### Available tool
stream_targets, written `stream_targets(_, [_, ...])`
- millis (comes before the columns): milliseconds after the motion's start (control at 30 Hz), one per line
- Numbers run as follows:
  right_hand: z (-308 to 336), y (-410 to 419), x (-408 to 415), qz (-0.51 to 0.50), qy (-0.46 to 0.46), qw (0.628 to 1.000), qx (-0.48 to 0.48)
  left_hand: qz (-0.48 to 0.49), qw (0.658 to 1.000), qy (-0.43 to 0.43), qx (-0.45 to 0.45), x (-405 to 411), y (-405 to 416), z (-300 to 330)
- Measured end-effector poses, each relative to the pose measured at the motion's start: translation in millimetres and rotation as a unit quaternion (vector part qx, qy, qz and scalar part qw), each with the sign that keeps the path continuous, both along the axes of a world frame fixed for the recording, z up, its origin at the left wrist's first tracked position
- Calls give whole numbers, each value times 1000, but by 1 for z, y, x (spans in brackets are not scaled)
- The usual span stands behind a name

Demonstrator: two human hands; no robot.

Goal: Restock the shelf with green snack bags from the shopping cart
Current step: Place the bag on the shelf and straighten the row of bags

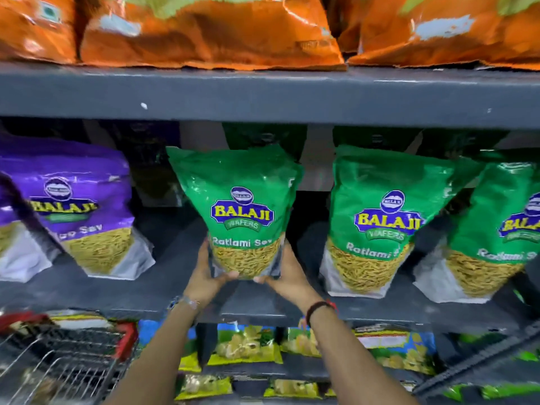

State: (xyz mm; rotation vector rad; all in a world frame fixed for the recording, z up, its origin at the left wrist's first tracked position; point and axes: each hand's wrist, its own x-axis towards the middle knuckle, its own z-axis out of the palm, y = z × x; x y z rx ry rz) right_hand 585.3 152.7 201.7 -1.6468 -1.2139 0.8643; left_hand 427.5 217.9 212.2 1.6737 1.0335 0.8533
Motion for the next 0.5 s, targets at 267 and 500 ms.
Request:
stream_targets(267, [-2,-17,-13,-52,20,998,30,-38,998,-54,-9,-10,-7,-3])
stream_targets(500, [-4,-24,-10,-30,19,999,6,-41,999,19,-20,-12,-11,-7])
